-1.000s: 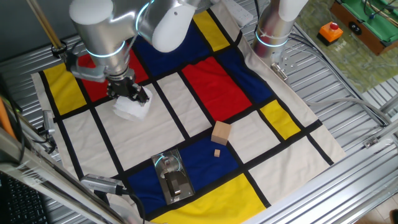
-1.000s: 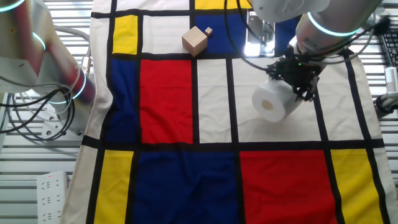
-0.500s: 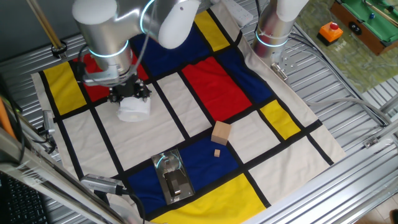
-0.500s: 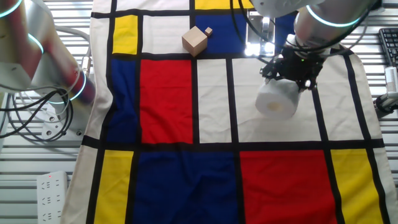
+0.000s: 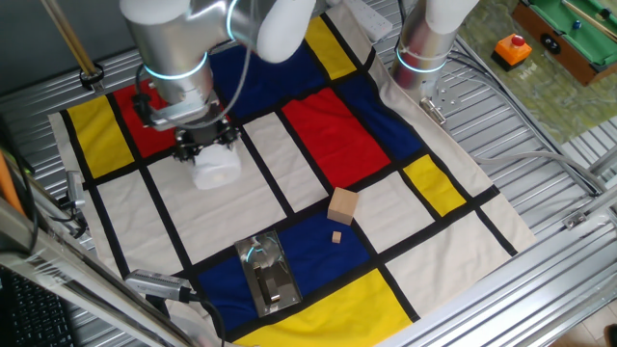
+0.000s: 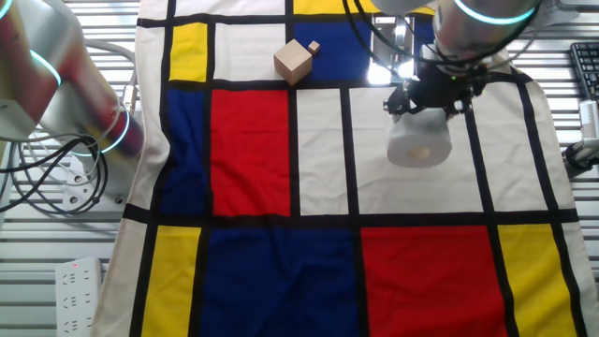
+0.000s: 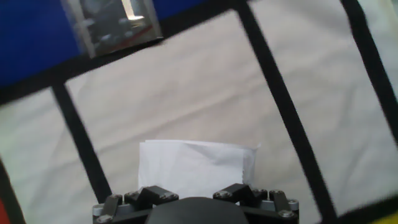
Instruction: Put the toilet paper on its holder
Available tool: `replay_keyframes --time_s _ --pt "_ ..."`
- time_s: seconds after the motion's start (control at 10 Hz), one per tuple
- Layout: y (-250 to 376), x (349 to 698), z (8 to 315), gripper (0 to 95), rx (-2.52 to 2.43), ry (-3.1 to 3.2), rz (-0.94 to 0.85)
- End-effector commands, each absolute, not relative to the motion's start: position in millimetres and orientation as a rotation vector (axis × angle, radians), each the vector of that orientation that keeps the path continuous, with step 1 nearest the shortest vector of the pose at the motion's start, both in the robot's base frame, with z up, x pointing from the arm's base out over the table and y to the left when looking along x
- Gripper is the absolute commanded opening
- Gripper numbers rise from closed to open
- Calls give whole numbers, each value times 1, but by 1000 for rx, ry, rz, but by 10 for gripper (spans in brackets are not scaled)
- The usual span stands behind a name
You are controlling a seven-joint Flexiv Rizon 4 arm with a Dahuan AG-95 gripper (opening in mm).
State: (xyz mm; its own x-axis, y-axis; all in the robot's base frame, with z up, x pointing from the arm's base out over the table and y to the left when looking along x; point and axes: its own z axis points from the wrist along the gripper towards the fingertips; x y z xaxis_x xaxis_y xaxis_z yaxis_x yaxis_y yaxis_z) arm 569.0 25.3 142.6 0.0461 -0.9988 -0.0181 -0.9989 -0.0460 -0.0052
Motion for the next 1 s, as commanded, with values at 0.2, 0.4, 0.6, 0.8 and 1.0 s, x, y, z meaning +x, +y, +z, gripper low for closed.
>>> replay_keyframes --time_s 0.2,0.4,0.6,0.8,1.0 --pt "31 565 142 0 -2260 2156 2" --pt "29 564 140 0 -2252 2157 7" --pt "31 563 138 0 -2243 2158 14" --pt "36 563 135 0 -2229 2172 10" --pt "41 563 131 0 -2211 2183 10"
